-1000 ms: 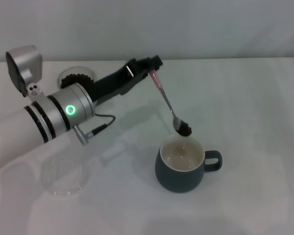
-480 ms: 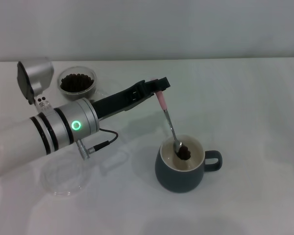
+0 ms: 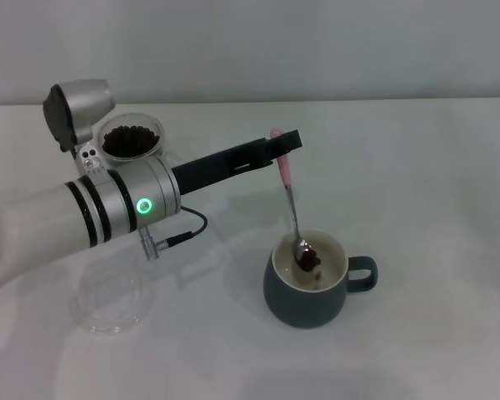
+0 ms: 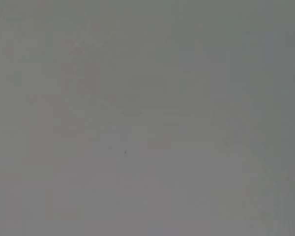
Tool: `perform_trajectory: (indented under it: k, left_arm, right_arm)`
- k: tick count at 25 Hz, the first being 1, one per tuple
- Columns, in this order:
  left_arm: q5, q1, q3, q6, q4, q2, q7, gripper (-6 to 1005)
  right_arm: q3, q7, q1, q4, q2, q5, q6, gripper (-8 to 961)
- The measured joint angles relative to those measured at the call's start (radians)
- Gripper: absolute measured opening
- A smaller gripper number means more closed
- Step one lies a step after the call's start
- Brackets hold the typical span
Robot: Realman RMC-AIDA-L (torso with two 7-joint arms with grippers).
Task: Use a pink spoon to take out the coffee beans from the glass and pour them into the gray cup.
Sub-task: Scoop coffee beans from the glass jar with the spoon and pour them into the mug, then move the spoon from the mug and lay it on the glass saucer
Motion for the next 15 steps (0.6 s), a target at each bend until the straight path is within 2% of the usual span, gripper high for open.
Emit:
perform_trajectory:
  k: [5, 15]
  left_arm:
    - [0.000, -0.007, -0.003, -0.024, 0.017, 0.000, 0.111, 132]
    - [0.003, -0.001, -0.002, 0.004, 0.065, 0.001, 0.307, 131]
  right_arm:
    - [0.008, -0.001, 0.002, 0.002, 0.011, 0.002, 0.001, 872]
    - [0.013, 0.004, 0.005, 0.003, 0.011, 0.003, 0.015, 873]
